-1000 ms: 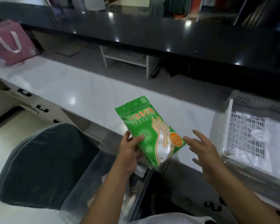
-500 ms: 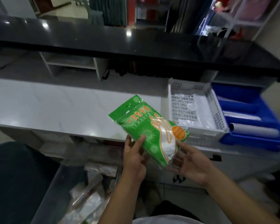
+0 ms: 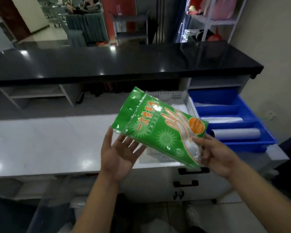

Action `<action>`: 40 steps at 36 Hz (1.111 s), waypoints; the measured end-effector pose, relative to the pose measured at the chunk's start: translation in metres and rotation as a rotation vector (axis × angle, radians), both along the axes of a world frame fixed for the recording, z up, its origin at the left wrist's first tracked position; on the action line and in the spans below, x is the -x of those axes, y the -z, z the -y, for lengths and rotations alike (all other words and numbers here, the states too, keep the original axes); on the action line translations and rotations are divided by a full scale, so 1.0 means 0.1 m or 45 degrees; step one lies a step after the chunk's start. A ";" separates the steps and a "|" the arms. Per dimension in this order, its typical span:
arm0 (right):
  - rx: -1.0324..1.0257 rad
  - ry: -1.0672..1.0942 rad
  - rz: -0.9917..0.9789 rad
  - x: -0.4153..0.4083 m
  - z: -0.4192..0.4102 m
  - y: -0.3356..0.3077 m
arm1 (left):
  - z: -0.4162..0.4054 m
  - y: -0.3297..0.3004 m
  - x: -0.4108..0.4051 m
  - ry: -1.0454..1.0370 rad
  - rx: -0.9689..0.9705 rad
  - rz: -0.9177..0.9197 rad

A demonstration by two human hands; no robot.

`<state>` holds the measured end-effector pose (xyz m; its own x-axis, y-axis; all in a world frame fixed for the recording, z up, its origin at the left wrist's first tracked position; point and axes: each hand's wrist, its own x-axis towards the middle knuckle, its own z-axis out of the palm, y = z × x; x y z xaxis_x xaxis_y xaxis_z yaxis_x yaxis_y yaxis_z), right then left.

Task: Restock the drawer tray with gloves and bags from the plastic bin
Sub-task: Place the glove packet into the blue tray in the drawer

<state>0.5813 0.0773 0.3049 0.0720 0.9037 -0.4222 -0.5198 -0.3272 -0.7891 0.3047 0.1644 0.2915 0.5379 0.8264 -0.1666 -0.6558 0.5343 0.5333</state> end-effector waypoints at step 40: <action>-0.301 0.071 0.641 -4.20 -1.92 0.02 | -2.19 -0.09 -3.73 0.041 -0.471 -1.122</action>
